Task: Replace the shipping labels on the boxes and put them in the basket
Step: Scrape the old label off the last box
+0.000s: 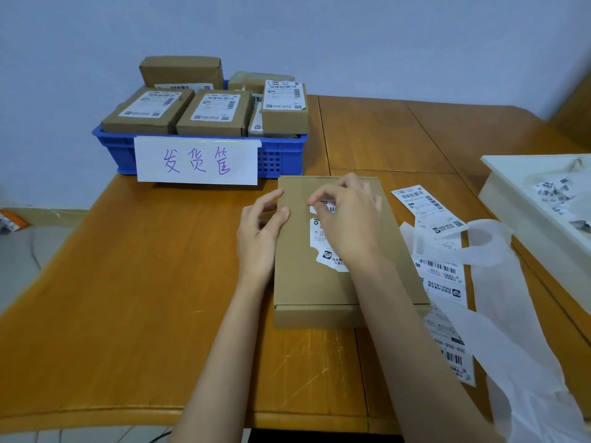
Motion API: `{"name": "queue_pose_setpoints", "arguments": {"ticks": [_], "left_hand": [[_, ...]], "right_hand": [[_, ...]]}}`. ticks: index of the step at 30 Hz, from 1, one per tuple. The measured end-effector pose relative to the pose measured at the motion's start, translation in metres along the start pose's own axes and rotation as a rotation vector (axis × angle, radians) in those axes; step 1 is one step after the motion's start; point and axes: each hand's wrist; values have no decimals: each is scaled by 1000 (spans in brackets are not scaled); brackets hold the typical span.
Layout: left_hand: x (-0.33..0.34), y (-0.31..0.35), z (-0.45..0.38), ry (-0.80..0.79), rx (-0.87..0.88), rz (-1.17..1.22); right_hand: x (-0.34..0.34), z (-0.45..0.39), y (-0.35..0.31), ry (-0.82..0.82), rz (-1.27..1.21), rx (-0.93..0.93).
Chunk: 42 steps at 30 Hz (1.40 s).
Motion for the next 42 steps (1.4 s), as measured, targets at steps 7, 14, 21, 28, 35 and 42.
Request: {"name": "queue_pose_setpoints", "arguments": {"ticks": [7,14,21,28,35,42], "left_hand": [[0,0,-1,5,-8,3],[2,0,-1,4,-22,9],[1,0,-2,2,-28,1],[-1,1,-1,-8,-23,-2],[1,2,0,-4,-30,19],[2,0,-2,18,-18,17]], "right_hand": [[-2,1,3,-65,-110,130],[-18,0,3,12,-299,302],[2,-2,-6,-41,62,227],[1,-3,-1,-40,-91,300],[-9,-1,0,-77,-194,314],[-10,1,0,-67,-271,291]]}}
Point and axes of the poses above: each hand's wrist, its own z-axis away from the middle knuckle, its own x-axis out of the palm, y = z × x, and after that the axes turned 8 degrees about x, right-handed
